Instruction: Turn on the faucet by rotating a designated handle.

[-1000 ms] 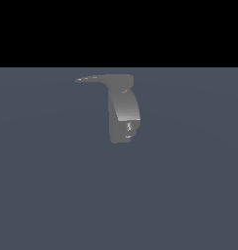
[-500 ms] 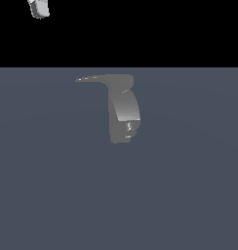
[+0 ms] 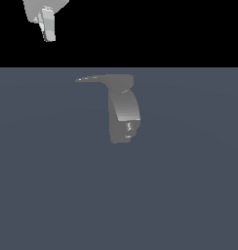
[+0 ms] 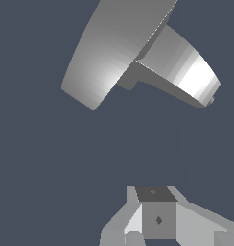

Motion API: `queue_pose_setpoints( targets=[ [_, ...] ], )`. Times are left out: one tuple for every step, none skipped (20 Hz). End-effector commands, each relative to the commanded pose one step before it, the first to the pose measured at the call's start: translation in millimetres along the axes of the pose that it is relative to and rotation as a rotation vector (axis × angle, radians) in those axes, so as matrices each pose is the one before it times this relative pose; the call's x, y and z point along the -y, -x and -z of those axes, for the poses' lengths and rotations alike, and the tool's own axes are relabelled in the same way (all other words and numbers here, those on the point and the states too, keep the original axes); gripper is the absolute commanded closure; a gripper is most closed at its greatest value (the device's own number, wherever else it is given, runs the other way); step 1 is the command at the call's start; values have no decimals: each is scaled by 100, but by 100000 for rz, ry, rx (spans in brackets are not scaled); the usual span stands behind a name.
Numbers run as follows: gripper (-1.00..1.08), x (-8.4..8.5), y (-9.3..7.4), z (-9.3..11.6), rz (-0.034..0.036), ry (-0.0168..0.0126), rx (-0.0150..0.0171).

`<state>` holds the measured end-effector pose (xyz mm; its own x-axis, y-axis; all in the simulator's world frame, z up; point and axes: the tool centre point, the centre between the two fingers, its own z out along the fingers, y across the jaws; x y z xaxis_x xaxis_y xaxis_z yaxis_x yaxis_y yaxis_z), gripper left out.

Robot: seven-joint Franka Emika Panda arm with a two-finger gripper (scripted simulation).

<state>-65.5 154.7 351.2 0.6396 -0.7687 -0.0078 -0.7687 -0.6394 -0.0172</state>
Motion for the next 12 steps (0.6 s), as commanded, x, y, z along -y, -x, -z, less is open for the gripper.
queue_pose_setpoints(
  targets=[
    [108,1194,-660,-762,-4964,-23,-51],
    [108,468,-262,-301,-1939,21,-26],
    [108,470,-264,-302,-1948,24,-29],
    [108,472,-267,-304,-1959,27,-33],
    [108,475,-269,-306,-1972,30,-36],
    [108,478,-273,-309,-1990,34,-40],
    [108,483,-276,-313,-2009,37,-43],
    [108,488,-281,-316,-2033,40,-47],
    [108,494,-285,-321,-2059,44,-51],
    [108,501,-291,-326,-2090,47,-55],
    [108,509,-297,-331,-2125,50,-59],
    [108,518,-303,-337,-2165,53,-63]
  ],
)
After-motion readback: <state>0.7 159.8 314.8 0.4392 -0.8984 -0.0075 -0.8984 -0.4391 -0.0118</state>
